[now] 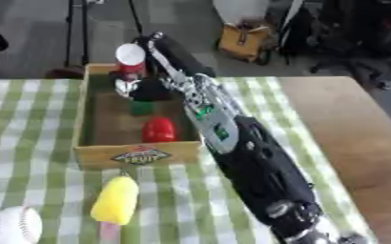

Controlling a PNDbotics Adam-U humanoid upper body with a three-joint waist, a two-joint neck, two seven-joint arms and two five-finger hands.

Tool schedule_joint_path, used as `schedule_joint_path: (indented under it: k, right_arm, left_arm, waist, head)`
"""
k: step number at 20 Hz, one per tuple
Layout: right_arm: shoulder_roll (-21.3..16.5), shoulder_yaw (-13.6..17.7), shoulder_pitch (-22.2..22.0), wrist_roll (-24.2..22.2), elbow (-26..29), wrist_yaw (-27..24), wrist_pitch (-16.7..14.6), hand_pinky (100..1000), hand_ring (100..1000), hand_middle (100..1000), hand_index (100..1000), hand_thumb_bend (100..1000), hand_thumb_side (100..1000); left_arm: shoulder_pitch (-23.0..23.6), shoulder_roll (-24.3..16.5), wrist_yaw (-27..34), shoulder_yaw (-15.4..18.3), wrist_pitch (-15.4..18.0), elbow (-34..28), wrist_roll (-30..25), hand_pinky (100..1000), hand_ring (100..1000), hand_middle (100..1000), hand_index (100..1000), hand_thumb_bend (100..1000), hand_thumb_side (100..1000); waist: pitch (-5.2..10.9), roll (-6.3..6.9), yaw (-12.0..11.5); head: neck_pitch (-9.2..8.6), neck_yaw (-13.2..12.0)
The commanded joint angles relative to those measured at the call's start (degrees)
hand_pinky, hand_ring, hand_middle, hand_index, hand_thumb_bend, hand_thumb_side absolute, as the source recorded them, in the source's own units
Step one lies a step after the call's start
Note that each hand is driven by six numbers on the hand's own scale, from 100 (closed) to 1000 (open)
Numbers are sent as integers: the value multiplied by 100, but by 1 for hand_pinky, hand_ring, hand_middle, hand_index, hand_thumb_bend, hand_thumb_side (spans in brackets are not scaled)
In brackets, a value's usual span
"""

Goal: Pick up objects on the table and place them in the box.

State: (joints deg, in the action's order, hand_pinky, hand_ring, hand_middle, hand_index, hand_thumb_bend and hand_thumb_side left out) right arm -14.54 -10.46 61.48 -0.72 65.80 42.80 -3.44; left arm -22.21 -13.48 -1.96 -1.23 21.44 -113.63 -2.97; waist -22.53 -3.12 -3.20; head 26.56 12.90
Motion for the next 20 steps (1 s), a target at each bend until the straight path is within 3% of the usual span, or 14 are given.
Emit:
schedule_joint_path:
  k: [1, 3, 4, 6, 7, 8, 11, 12, 14, 20]
  right_arm:
    - [17, 107, 164, 185, -233, 279, -144, 444, 694, 362, 551, 100, 450]
    - [42, 124, 174, 238, -324, 351, -235, 497, 726, 416, 601, 129, 529]
    - [50, 124, 181, 256, -330, 375, -301, 552, 756, 468, 652, 286, 657]
    - [55, 131, 186, 298, -310, 431, -436, 621, 792, 539, 708, 419, 819]
    - [57, 137, 184, 323, -297, 466, -487, 621, 792, 539, 708, 419, 819]
    - [57, 132, 189, 338, -283, 514, -532, 700, 831, 612, 755, 513, 909]
    - [70, 131, 196, 344, -254, 653, -605, 726, 845, 647, 784, 535, 926]
    - [75, 129, 201, 342, -247, 680, -624, 760, 870, 705, 843, 597, 959]
    - [80, 123, 211, 343, -225, 729, -675, 780, 885, 725, 875, 620, 967]
    - [90, 117, 228, 351, -153, 785, -722, 775, 884, 707, 860, 622, 942]
  left_arm:
    - [-81, -32, 27, -15, 7, -96, -33, 511, 530, 606, 610, 100, 820]
    - [-82, -30, 26, -16, 4, -96, -42, 511, 530, 607, 609, 100, 820]
    - [-85, -30, 25, -16, 3, -96, -43, 511, 530, 607, 609, 100, 819]
    - [-91, -29, 26, -16, 3, -96, -44, 511, 530, 607, 609, 100, 818]
    - [-92, -29, 26, -17, 3, -96, -44, 511, 530, 607, 609, 100, 818]
    - [-92, -28, 26, -17, 2, -96, -45, 511, 530, 607, 609, 100, 819]
    - [-94, -26, 26, -16, -1, -96, -45, 511, 530, 607, 609, 100, 818]
    - [-93, -26, 25, -16, -1, -96, -45, 511, 531, 607, 609, 100, 819]
    - [-92, -25, 24, -17, -3, -96, -47, 511, 531, 607, 609, 100, 820]
    - [-92, -26, 19, -20, -7, -96, -51, 512, 531, 608, 609, 100, 819]
  waist:
    - [100, 34, -11]
    - [94, 36, -13]
    - [93, 37, -11]
    - [92, 40, -7]
    - [92, 41, -5]
    - [93, 42, -5]
    - [94, 42, -6]
    - [94, 41, -7]
    - [94, 37, -7]
    - [94, 33, -1]
  head:
    - [-83, 35]
    - [-91, 36]
    - [-89, 37]
    - [-87, 35]
    - [-87, 33]
    - [-87, 38]
    - [-92, 44]
    - [-92, 47]
    - [-91, 51]
    - [-83, 54]
